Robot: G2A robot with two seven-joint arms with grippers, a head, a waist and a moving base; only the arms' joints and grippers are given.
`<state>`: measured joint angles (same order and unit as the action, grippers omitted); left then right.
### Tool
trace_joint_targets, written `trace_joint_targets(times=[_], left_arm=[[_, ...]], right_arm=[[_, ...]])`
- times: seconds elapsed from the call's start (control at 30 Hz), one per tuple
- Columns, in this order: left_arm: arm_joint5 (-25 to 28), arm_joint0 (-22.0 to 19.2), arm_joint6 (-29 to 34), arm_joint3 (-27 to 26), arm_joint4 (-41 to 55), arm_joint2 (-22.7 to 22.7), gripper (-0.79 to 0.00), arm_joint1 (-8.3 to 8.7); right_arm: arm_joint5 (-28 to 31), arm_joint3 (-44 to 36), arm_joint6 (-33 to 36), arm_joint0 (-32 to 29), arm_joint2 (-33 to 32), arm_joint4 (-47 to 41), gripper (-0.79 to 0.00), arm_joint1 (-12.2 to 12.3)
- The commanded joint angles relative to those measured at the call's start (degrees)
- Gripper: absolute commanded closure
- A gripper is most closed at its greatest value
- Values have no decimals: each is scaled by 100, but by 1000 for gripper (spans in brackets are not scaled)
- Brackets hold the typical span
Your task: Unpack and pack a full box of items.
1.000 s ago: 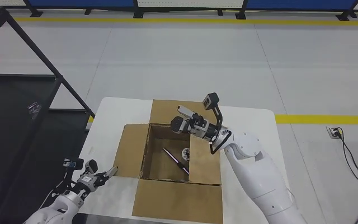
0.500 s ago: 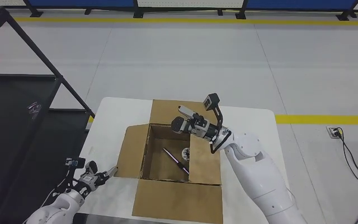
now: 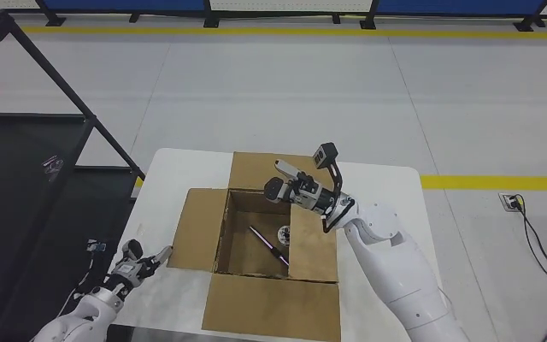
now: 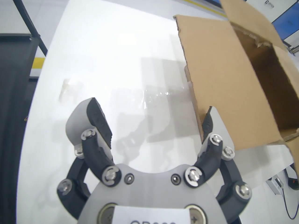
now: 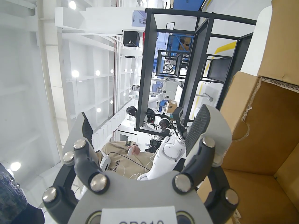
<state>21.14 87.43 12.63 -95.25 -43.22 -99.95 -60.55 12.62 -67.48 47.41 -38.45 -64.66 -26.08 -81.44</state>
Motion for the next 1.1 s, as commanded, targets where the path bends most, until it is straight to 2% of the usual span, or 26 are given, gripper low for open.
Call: trace_joint_targets(times=[0.0, 0.13, 0.27, 0.43, 0.5, 0.57, 0.73, 0.8, 0.83, 0.97, 1.07], left_arm=[[33, 199, -172, -445, 61, -178, -785, 2], [142, 635, -377, -1437, 123, -556, -785, 3], [393, 925, -360, -2360, 422, -740, -785, -3], [800, 917, 146, -3036, 803, -511, -785, 19], [751, 691, 447, -3112, 667, -302, -785, 35], [703, 399, 726, -3072, 581, 100, -785, 42], [422, -576, 1440, -2649, 760, 1248, -785, 15], [266, -952, 1909, -2399, 1233, 1732, -785, -11], [149, -1092, 2080, -2332, 1389, 1829, -785, -18], [149, -1092, 2080, -2332, 1389, 1829, -785, -18], [149, -1092, 2080, -2332, 1389, 1829, -785, -18]], right_arm=[[66, -58, 21, -31, -55, 87, -785, 22], [260, -294, 125, -177, -250, 250, -785, 94], [446, -617, 186, -442, -578, 346, -785, 191], [605, -1023, 157, -971, -1183, 241, -785, 332], [658, -1169, 143, -1220, -1442, 180, -785, 388], [729, -1308, 105, -1493, -1706, 128, -785, 441], [920, -1598, -26, -2243, -2375, -62, -785, 559], [971, -1662, -61, -2525, -2616, -155, -785, 599], [957, -1685, -75, -2640, -2727, -139, -785, 621], [498, -1800, -511, -2881, -2921, 286, -785, 674], [498, -1800, -511, -2881, -2921, 286, -785, 674]])
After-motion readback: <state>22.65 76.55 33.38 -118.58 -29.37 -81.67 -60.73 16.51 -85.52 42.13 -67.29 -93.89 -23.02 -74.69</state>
